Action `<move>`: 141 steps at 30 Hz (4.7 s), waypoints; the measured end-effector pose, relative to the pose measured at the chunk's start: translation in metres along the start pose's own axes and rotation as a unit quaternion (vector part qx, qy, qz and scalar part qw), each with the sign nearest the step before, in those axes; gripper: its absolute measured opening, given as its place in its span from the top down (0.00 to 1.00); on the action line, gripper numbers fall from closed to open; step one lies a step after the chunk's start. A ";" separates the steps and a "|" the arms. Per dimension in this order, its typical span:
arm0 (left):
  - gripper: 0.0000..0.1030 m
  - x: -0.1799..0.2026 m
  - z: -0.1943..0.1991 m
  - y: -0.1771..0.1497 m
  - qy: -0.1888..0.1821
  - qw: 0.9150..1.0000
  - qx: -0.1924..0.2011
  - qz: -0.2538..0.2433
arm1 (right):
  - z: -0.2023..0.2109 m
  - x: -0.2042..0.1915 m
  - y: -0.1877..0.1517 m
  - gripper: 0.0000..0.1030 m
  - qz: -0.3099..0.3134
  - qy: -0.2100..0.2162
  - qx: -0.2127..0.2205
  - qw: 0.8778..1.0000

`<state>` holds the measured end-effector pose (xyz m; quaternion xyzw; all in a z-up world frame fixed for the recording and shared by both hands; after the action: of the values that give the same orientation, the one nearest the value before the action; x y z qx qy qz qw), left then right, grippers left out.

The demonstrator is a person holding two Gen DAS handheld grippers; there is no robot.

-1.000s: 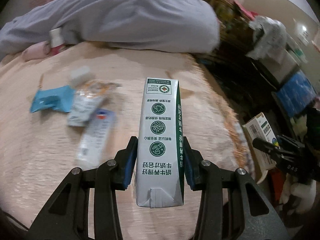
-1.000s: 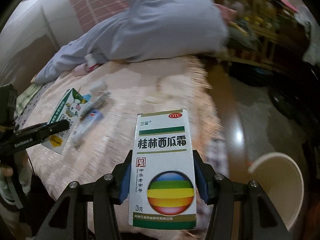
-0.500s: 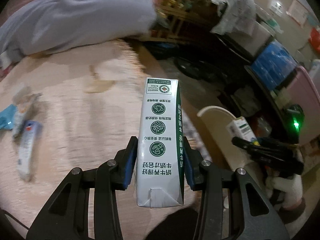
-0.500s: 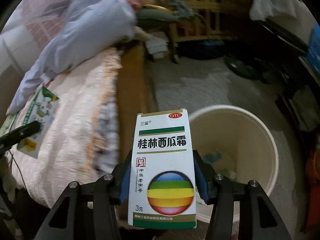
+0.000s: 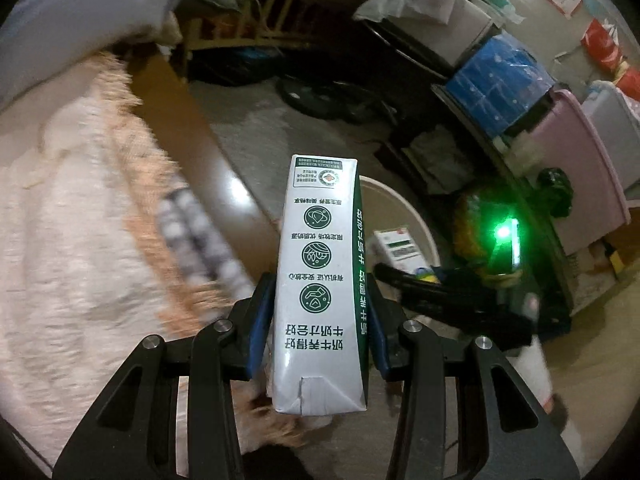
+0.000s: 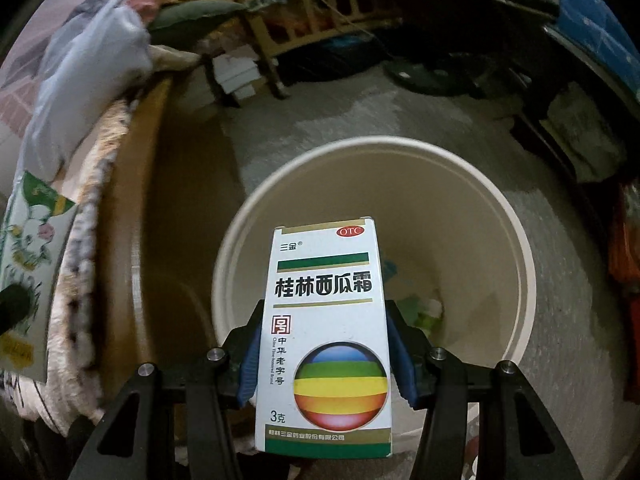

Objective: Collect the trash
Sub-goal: 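Carry box and carton over the white bucket and open both tools to drop them, then move both open tools back over the trash on the bed, then grasp the white-and-blue medicine box with the right tool while the left grasps the blue wrapper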

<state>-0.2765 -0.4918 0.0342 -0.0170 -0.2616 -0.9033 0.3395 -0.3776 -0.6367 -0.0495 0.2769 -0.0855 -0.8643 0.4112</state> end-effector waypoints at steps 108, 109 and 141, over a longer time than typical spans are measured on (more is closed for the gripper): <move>0.44 -0.573 0.091 -0.105 0.286 0.930 -0.024 0.231 | -0.183 -0.423 -0.013 0.41 0.297 0.126 -0.106 0.941; 0.44 -0.561 0.095 -0.115 0.272 0.935 -0.027 0.226 | -0.183 -0.423 -0.014 0.41 0.299 0.125 -0.107 0.940; 0.64 -0.462 0.110 -0.108 0.197 0.948 0.020 0.248 | -0.156 -0.419 -0.029 0.59 0.314 0.132 -0.081 0.937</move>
<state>-0.0046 -0.0914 -0.0172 0.1033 -0.1951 -0.7704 0.5981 -0.0981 -0.2882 -0.0188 0.3134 -0.0425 -0.6504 0.6906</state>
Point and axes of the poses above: each gripper's, at about its wrist camera, not at the fingertips, and z roughly against the way its jaws point, x to its right, y to its top, the point moved 9 cm from there along -z, roughly the way its jaws point, and after that the axes turned 14 degrees about y, right-handed, at the moved point
